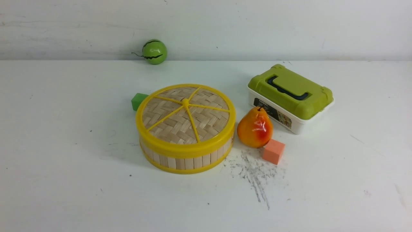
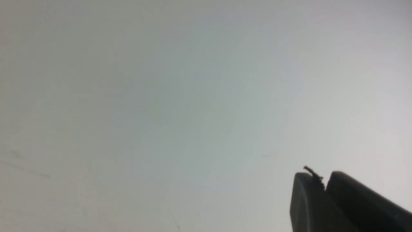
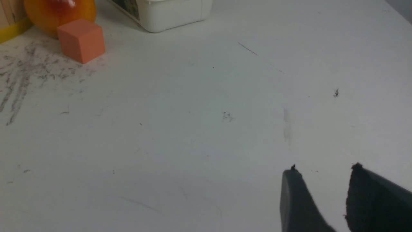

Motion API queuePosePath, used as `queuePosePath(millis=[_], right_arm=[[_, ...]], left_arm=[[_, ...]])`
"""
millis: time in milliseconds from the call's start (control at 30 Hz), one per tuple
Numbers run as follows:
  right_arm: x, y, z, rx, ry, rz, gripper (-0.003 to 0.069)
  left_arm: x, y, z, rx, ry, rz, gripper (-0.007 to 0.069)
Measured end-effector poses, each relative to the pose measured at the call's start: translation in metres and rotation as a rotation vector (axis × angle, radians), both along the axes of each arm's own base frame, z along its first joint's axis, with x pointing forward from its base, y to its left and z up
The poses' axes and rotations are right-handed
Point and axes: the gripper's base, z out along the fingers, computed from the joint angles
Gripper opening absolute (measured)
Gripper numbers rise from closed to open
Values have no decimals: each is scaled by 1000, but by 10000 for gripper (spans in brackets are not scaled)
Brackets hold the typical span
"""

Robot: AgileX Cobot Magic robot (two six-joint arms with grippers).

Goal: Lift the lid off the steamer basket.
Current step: Use the left arm to lift the lid of the steamer

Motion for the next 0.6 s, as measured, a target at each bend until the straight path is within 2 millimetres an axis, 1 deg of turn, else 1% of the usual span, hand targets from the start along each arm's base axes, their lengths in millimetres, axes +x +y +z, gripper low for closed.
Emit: queuePosePath(millis=[33,67,100,133,167,200,233,267,300,333,400,467,500,533,600], right_arm=[[0,0,0,0,0,0,239],[0,0,0,0,0,0,239],[0,0,0,0,0,0,239],[0,0,0,0,0,0,239],[0,0,0,0,0,0,239],[0,0,0,0,0,0,239],[0,0,0,0,0,0,239],[0,0,0,0,0,0,239],[0,0,0,0,0,0,239],[0,0,0,0,0,0,239],[0,0,0,0,0,0,239],[0,0,0,0,0,0,239],[0,0,0,0,0,0,239],[0,0,0,0,0,0,239],[0,0,0,0,0,0,239]], left_arm=[[0,0,13,-8,66,-10,22],[0,0,19,-9,71,-11,15],[4,-1,30,-3,155,-19,-13],[8,-2,40,2,216,-24,-13],[10,-2,44,5,241,-25,-13],[20,-4,57,16,342,-31,-13],[26,-5,66,21,383,-33,-13],[37,-7,70,32,466,-35,-13],[38,-7,74,32,471,-36,-13],[58,-10,78,42,590,-41,-13],[73,-12,82,41,664,-47,-13],[99,-16,79,32,768,-55,-13],[102,-16,78,29,775,-57,-13],[116,-18,77,14,817,-64,-13],[138,-21,72,5,879,-68,-13]])
